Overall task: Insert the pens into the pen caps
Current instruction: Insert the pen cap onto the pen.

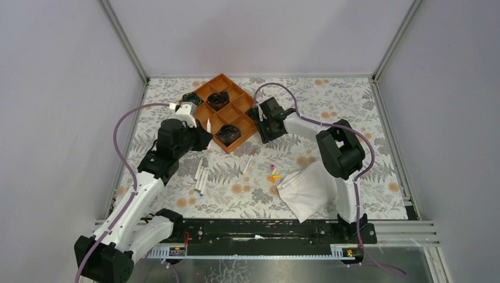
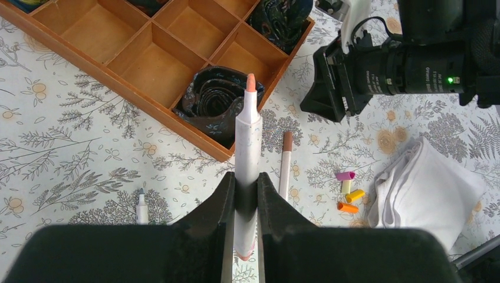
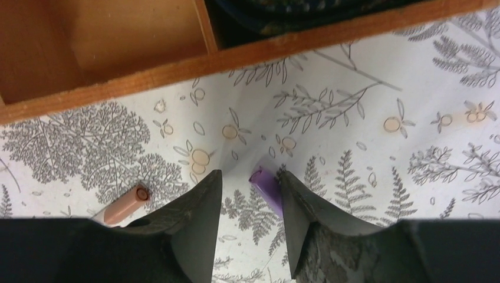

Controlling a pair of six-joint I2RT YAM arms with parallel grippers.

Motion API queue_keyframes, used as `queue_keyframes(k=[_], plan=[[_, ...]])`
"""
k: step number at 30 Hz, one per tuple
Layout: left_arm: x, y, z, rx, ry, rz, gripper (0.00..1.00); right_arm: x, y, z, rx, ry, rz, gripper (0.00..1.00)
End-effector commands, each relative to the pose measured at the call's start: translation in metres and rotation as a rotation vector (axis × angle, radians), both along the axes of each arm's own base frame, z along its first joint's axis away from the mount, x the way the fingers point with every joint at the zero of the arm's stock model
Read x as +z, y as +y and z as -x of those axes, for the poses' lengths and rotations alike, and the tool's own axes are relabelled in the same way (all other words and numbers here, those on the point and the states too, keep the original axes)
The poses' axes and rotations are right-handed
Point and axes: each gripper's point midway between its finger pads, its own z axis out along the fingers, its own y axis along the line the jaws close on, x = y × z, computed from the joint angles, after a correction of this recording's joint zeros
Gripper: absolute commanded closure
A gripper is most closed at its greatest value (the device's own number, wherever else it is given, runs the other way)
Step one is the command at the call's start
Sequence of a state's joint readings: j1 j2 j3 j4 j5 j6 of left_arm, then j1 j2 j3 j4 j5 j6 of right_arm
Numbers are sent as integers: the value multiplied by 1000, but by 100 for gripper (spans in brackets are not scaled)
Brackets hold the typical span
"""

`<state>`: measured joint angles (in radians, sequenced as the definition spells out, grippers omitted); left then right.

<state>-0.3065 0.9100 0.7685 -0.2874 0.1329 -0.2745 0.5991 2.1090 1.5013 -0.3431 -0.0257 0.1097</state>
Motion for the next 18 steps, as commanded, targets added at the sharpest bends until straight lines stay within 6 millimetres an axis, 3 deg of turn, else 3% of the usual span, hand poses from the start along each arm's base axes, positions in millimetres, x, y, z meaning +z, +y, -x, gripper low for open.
queue_keyframes(k=[1, 6, 18], plan=[[11, -1, -5, -7, -31, 26, 100, 10, -1, 17, -9, 40, -43, 54], [10, -2, -5, -13, -25, 34, 100, 10, -4, 25, -16, 57, -46, 61], [9, 0, -5, -9, -21, 40, 100, 1, -12, 27, -32, 44, 35, 65]])
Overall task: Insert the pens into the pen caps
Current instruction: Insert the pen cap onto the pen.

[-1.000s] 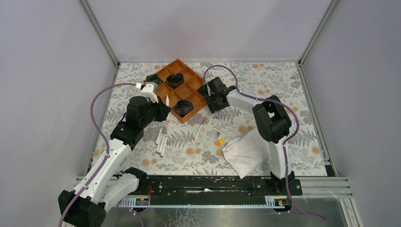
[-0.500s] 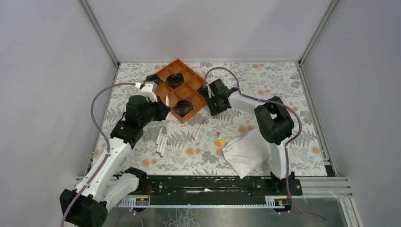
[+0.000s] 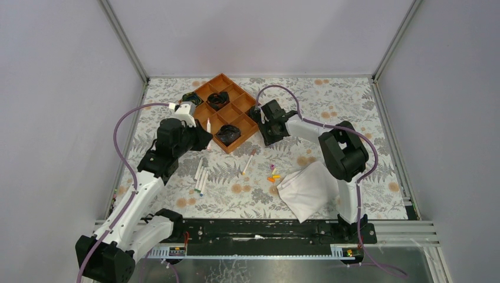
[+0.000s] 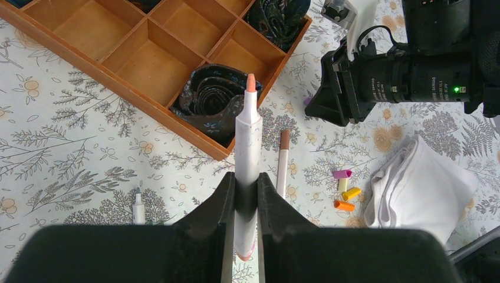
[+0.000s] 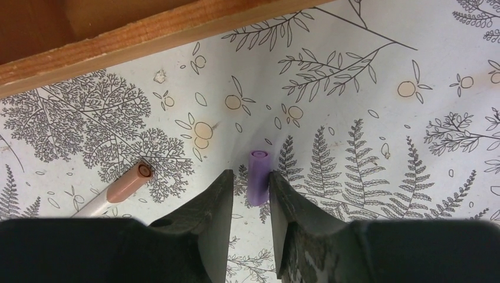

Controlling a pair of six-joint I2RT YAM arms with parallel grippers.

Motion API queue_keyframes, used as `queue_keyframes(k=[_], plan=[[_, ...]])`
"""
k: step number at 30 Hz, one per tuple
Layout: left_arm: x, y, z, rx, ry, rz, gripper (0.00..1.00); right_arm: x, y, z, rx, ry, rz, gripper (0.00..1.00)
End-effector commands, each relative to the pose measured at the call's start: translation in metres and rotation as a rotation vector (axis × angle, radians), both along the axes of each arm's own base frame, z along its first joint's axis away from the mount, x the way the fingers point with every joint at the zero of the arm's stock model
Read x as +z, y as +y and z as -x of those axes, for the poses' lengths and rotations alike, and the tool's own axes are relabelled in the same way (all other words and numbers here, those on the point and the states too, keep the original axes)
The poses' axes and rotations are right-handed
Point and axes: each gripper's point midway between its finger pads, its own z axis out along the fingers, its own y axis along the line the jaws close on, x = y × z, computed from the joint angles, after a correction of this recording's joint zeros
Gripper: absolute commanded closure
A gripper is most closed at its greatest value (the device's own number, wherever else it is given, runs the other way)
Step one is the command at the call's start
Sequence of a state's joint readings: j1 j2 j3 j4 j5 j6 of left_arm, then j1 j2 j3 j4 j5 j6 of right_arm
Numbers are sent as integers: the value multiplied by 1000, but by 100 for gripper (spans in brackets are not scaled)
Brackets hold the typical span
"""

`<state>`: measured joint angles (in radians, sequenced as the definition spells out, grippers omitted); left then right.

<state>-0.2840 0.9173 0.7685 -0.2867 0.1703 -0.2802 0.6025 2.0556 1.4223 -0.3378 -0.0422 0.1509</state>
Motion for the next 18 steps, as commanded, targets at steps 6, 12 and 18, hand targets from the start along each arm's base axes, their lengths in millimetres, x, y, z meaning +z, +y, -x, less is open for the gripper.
queue_keyframes(k=[6, 12, 18], plan=[[12, 1, -5, 3, -38, 25, 100, -9, -11, 13, 19, 5, 139, 69], [13, 1, -4, 4, -42, 27, 100, -17, -13, 16, 33, -1, 208, 77], [15, -7, 0, -40, -50, 50, 100, -5, -4, 11, 31, -17, 168, 92]])
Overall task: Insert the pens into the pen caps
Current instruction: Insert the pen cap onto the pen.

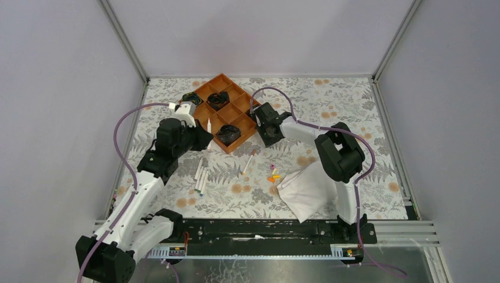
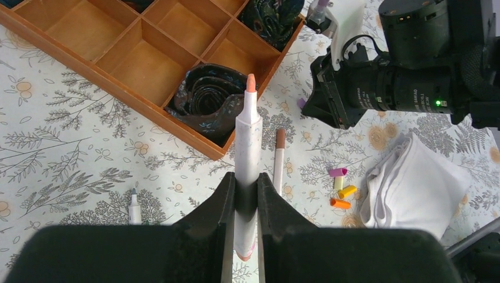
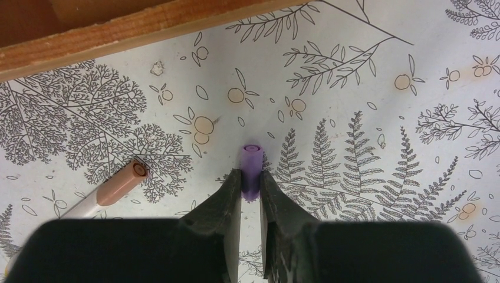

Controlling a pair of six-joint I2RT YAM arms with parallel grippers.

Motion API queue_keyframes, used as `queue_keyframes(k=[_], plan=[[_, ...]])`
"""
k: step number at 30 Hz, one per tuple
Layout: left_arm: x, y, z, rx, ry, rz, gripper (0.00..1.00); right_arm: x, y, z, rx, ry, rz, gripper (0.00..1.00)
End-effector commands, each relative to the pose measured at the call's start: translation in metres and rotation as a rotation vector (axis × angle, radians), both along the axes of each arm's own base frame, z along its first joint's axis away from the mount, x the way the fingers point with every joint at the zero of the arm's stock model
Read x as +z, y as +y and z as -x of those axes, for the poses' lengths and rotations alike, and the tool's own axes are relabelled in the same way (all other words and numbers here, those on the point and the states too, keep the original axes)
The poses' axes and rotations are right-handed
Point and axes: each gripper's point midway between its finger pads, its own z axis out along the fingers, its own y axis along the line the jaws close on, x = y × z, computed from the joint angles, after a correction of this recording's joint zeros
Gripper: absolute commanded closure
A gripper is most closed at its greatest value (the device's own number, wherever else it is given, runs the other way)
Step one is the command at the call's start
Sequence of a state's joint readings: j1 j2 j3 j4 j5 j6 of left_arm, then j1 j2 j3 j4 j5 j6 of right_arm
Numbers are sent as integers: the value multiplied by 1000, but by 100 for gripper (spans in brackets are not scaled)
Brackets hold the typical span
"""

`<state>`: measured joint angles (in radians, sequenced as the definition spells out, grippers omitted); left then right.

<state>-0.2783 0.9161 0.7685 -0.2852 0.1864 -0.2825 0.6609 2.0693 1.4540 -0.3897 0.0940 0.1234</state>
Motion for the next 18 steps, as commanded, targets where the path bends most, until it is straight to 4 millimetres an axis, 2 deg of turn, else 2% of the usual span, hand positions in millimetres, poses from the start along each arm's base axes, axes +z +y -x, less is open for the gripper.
queue_keyframes(k=[1, 4, 7, 12, 14, 18], plan=[[15, -8, 0, -47, -55, 50, 100, 1, -1, 7, 3, 28, 22, 97], [21, -15, 4, -89, -76, 78, 100, 31, 7, 6, -10, -3, -51, 100], [32, -25, 8, -137, -110, 124, 100, 74, 15, 12, -24, -36, -152, 100], [63, -43, 18, -245, -208, 223, 100, 169, 28, 29, -32, -118, -395, 100], [74, -50, 24, -289, -243, 271, 100, 222, 30, 40, -26, -187, -526, 100], [98, -63, 33, -371, -303, 378, 100, 289, 38, 60, -22, -242, -764, 100]])
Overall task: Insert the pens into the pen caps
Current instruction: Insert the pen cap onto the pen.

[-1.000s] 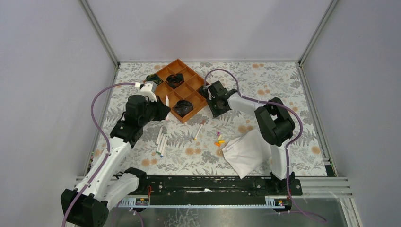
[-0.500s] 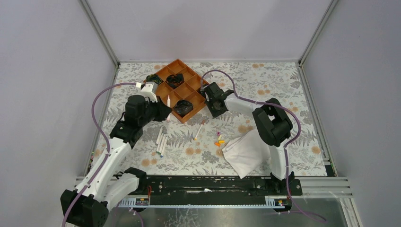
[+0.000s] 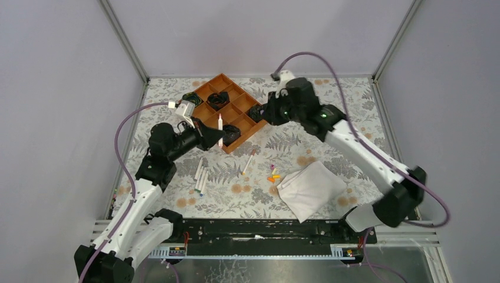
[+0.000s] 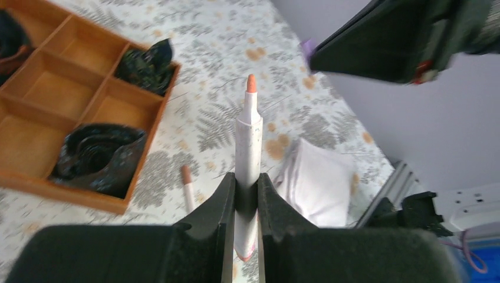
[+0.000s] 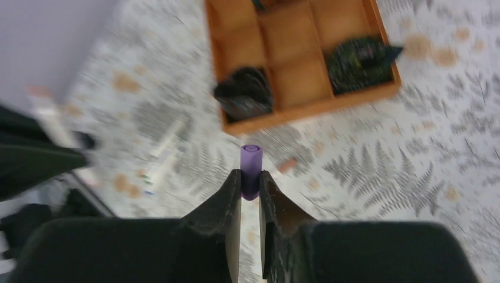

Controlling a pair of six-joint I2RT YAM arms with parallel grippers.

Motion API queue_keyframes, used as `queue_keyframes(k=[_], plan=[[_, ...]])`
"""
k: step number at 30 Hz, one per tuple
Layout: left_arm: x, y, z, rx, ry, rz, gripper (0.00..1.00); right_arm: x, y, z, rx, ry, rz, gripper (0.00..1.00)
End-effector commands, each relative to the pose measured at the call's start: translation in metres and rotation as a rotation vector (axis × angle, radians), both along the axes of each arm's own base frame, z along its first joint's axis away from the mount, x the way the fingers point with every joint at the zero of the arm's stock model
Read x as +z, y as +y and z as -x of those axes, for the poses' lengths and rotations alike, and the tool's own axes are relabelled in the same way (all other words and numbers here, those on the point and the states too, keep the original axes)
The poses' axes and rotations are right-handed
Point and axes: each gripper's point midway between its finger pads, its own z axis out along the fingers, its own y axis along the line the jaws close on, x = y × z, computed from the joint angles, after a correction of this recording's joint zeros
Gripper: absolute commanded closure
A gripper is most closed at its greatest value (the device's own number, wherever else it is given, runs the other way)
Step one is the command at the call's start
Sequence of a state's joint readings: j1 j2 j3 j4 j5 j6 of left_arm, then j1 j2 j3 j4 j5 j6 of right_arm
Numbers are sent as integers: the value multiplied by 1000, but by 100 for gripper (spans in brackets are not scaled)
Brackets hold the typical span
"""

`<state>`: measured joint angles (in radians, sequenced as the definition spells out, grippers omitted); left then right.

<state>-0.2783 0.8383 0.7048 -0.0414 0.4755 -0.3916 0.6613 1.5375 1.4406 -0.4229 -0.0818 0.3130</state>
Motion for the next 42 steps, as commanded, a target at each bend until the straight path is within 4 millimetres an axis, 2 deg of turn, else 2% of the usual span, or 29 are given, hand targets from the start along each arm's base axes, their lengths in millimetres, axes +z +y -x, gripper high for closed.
queue_keyframes(k=[1, 4, 10, 16, 22, 31, 42], plan=[[48, -20, 11, -136, -145, 160, 100, 77, 21, 27, 35, -41, -320, 100], [51, -24, 7, -147, -149, 161, 100, 104, 30, 35, 45, -45, -471, 100], [41, -30, 4, -158, -128, 118, 100, 121, 44, 41, 66, -7, -633, 100], [36, -47, 16, -235, -122, 114, 100, 114, 44, 41, 40, -12, -628, 100], [36, -57, 23, -285, -122, 114, 100, 112, 54, 43, 34, -13, -635, 100], [32, -62, 26, -301, -112, 101, 100, 111, 71, 46, 52, -19, -623, 100], [29, -65, 29, -309, -106, 95, 100, 114, 71, 41, 14, -48, -620, 100]])
